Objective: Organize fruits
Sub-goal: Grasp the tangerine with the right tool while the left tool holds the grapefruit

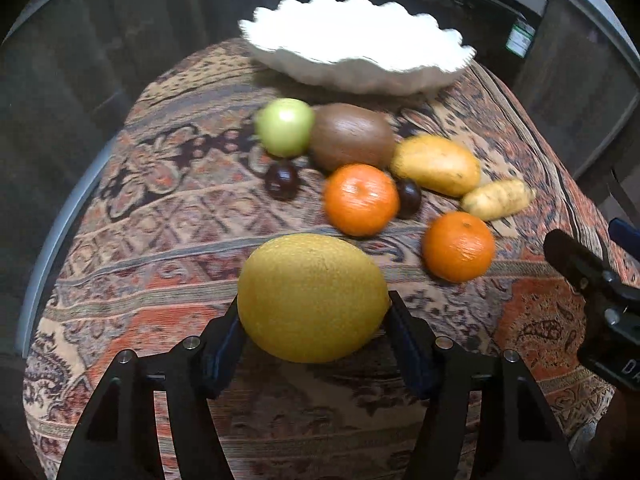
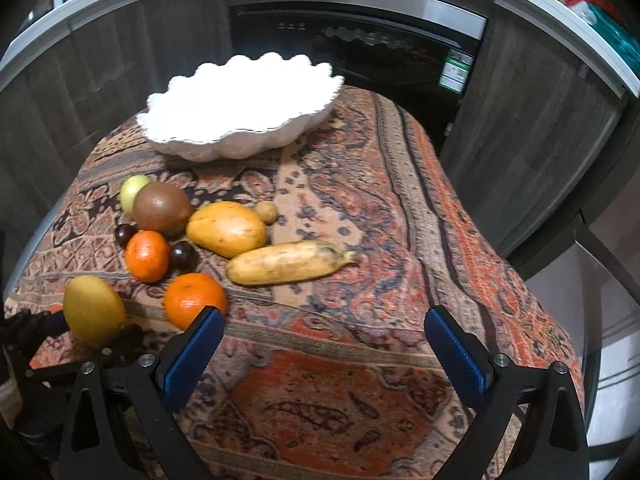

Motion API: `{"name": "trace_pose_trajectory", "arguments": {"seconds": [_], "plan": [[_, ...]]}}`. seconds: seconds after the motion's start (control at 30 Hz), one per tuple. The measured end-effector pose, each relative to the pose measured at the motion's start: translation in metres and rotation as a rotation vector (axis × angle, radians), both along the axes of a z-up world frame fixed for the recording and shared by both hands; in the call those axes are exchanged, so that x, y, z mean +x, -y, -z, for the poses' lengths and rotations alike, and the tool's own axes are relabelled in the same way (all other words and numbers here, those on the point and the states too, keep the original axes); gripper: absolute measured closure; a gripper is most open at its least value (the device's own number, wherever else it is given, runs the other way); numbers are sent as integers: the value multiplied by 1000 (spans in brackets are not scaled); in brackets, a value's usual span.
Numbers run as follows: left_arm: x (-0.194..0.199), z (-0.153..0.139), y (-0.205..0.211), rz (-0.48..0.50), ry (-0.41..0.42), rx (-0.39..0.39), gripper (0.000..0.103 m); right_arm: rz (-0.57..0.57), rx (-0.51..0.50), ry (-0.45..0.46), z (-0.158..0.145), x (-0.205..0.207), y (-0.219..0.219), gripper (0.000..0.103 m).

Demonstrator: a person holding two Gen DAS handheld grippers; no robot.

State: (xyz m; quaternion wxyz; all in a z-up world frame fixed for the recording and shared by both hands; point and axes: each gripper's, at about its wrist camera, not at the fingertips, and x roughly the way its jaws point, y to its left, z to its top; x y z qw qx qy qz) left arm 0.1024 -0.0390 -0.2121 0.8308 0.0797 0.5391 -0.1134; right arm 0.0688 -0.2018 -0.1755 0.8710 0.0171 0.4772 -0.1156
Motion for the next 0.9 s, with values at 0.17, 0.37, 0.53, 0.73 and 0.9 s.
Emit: {"name": "trace_pose_trajectory", "arguments": {"seconds": [0.17, 0.37, 0.53, 0.73, 0.9], "plan": [[5, -2, -28, -62, 10, -8, 39, -54, 7, -8, 6, 13, -24, 1], [6, -3, -49, -113, 26, -18, 39, -91, 59, -60, 26, 27, -45, 12], [8, -2, -57, -136, 19, -36, 39, -111, 71, -96, 40, 37, -57, 22], [9, -1, -59, -143, 12, -41, 39, -100, 92, -138, 55, 47, -58, 33], [9, 0, -60, -143, 11, -39, 39, -113, 117, -154, 63, 51, -59, 53]]}}
